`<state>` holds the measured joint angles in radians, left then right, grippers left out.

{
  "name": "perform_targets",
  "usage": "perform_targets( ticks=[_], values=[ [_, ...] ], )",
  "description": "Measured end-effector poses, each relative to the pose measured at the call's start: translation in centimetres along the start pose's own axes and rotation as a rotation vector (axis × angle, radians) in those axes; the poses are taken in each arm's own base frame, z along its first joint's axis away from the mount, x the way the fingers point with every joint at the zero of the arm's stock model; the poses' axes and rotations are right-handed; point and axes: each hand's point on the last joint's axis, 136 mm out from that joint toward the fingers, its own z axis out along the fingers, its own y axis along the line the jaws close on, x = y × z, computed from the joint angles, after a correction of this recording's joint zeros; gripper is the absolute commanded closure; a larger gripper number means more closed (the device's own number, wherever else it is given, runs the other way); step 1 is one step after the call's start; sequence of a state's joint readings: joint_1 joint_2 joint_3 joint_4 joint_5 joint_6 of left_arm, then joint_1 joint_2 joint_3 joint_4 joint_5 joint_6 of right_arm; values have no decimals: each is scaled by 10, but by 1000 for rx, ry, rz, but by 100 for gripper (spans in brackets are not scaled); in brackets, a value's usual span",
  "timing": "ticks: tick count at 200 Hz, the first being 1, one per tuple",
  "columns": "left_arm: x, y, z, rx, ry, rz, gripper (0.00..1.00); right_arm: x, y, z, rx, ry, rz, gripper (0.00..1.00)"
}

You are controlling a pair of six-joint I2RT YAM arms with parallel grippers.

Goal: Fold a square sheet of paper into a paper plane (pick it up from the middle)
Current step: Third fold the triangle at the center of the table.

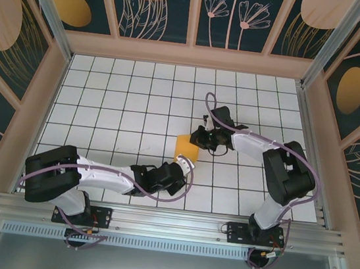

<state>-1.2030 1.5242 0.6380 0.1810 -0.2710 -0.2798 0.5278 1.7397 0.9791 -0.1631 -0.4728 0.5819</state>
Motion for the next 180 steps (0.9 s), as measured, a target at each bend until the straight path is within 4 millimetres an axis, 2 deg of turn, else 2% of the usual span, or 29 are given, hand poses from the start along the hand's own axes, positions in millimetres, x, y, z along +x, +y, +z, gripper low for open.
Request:
perform_targets(
  ticks=[36, 77, 98, 141, 180],
  values=[
    [2, 5, 3, 48, 16, -61, 100, 6, -15, 19, 43, 60, -20, 91],
    [-4, 7, 6, 118, 16, -124, 100, 9, -24, 28, 66, 95, -48, 91],
    [-6, 8, 7, 150, 18, -149, 100, 8, -23, 30, 63, 99, -60, 92],
    [4, 12, 15, 198, 69, -200, 98, 8, -22, 31, 56, 105, -79, 92],
    [0, 16, 15, 231, 69, -236, 96, 8, -20, 33, 45, 112, -82, 92]
  ],
)
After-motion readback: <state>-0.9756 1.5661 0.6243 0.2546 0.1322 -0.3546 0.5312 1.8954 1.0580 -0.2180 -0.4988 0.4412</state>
